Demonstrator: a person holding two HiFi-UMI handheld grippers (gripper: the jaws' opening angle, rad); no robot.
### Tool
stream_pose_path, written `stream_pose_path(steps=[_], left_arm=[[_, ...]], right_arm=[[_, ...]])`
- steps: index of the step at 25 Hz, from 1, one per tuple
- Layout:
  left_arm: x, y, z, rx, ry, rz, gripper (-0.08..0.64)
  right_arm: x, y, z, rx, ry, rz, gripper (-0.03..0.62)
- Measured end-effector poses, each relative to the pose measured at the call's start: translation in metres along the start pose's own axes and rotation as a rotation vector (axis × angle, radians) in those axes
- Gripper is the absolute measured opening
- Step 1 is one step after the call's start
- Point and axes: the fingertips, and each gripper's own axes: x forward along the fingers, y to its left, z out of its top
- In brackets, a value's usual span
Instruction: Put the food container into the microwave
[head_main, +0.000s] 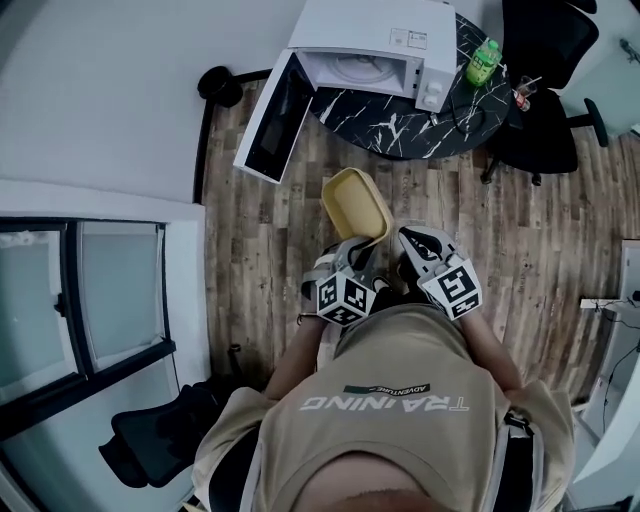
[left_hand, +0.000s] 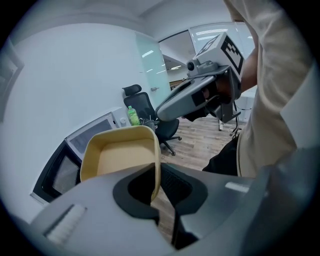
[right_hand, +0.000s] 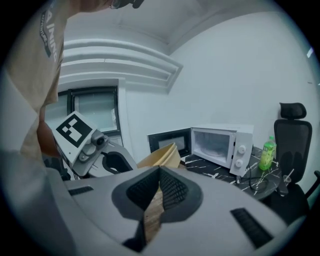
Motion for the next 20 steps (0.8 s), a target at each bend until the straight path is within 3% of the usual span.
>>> stream_pose_path(steps=[6, 13, 20], left_arm=[[0.019, 0.011, -0.003, -0.009, 0.062, -0.002, 0.028], [0.031, 0.056, 0.017, 0.007, 0.116, 0.039, 0.028], [0.059, 0.104, 0.043, 0.005, 0.161, 0.069, 0.028]], right_arm=[[0.015, -0.02, 0.002, -0.012, -0.006, 0.041, 0.011], [0.05, -0.068, 0.04, -0.014, -0.089, 0.085, 0.011], [0.069, -0.126, 0.041, -0.002, -0.08, 0.106, 0.011]])
